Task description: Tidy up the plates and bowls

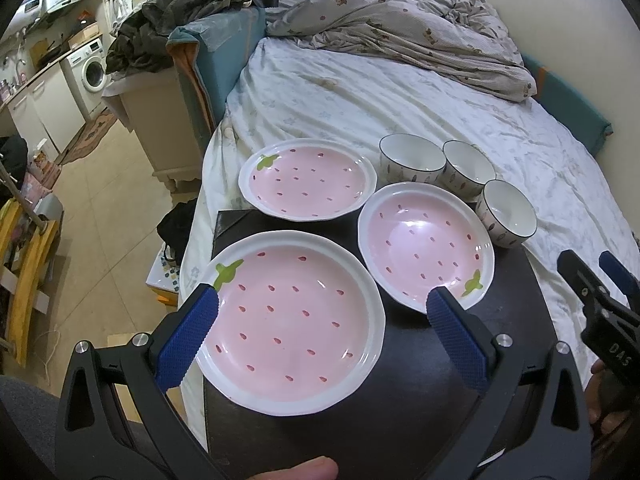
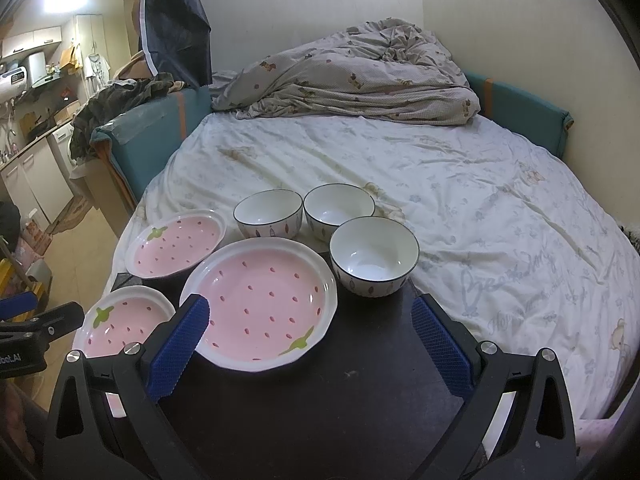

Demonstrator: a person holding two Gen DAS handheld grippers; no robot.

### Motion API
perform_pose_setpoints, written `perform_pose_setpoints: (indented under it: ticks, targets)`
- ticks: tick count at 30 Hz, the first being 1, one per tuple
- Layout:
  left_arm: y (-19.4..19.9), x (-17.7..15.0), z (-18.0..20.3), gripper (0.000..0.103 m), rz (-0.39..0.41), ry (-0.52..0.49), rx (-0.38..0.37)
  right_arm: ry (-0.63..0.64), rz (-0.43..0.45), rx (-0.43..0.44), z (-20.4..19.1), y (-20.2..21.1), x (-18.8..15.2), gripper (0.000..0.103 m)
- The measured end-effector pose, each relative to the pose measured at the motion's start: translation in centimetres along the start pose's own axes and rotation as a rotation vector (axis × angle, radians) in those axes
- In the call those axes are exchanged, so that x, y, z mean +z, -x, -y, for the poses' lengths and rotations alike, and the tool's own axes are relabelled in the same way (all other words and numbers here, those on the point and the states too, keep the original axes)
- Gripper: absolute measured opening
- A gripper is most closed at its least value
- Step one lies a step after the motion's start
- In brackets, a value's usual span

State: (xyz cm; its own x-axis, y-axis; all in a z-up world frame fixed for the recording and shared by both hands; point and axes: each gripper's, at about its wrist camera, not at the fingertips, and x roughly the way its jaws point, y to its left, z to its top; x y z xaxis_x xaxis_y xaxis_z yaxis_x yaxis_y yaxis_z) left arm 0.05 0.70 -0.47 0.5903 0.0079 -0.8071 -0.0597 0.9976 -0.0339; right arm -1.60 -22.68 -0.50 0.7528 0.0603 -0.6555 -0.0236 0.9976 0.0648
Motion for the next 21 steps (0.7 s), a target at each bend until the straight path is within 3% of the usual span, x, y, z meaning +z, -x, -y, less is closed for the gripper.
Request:
perform_pose_setpoints:
  ticks: [4, 7, 14, 19, 21]
  targets:
    - [-0.4, 0.7, -0.3, 0.103, -0.025, -0.008, 0.033, -0.009, -0.003, 0.009, 0.0, 0.0, 0.0, 0.103]
    - [-1.8, 1.6, -1.0, 0.103, -0.085, -0.017, 0.055, -0.031, -0.056, 0.060, 0.1, -0.4, 0.1, 0.103]
    - [-6.2, 3.0, -4.6, 0.103, -0.298, 0.035, -0.003, -0.161, -0.316, 0.268, -0.4, -4.2, -0.8, 0.103]
    - [-10.5, 2.4, -9.1, 0.102, -0.470, 0.188, 0.001, -0.261, -0.542, 0.438, -2.6, -7.9, -3.0, 0.102]
    - [-10.9, 1.9, -10.4, 0.101, -0.488, 0.244, 0.012, -0.235, -0.612, 0.490, -4.6, -8.8, -4.0, 0.091]
